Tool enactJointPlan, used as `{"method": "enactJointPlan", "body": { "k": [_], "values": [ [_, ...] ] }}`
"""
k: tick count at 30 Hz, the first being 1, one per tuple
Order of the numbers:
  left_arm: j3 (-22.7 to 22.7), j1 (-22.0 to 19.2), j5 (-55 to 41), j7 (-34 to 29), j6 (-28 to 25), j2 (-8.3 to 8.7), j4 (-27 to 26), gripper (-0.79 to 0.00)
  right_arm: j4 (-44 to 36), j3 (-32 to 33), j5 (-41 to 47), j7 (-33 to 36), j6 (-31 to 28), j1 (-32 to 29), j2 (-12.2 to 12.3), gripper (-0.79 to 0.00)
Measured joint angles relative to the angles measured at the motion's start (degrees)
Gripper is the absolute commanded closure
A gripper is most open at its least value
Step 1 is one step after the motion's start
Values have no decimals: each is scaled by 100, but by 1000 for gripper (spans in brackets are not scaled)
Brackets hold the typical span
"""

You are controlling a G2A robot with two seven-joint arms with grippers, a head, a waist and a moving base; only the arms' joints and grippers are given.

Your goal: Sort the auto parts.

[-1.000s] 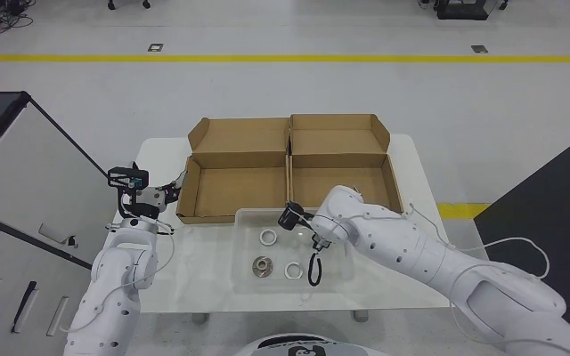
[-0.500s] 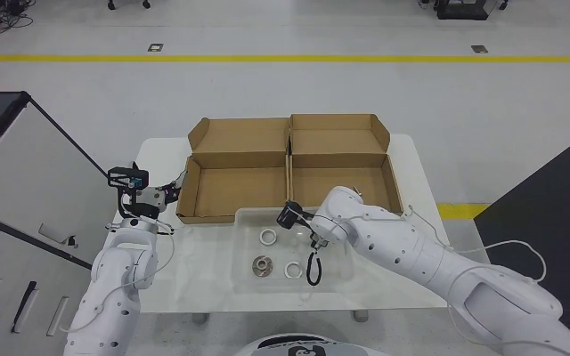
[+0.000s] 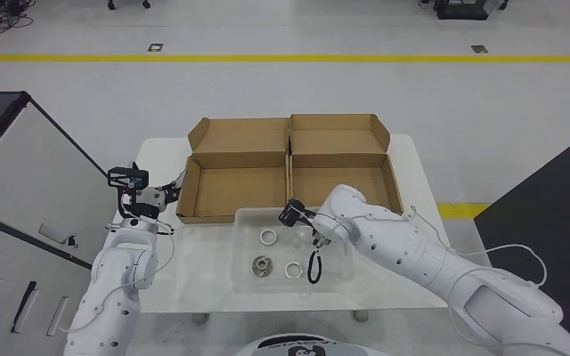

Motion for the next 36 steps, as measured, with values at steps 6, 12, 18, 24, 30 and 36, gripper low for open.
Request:
{"method": "enactJointPlan", "body": {
  "k": [6,12,18,24,30,36],
  "values": [
    [0,0,0,0,0,0,0,-785,-286,305,229,106,-75,-127,81,0],
    [0,0,0,0,0,0,0,-785,-630,756,686,88,-244,-336,209,0],
    [0,0,0,0,0,0,0,-785,-1092,1478,1429,68,-474,-636,402,0],
    [0,0,0,0,0,0,0,-785,-1342,2258,2522,46,-850,-1059,595,0],
    [0,0,0,0,0,0,0,-785,-1319,2560,3273,89,-1130,-1235,664,0],
    [0,0,0,0,0,0,0,-785,-1319,2554,3251,88,-1122,-1232,663,0]
  ]
}}
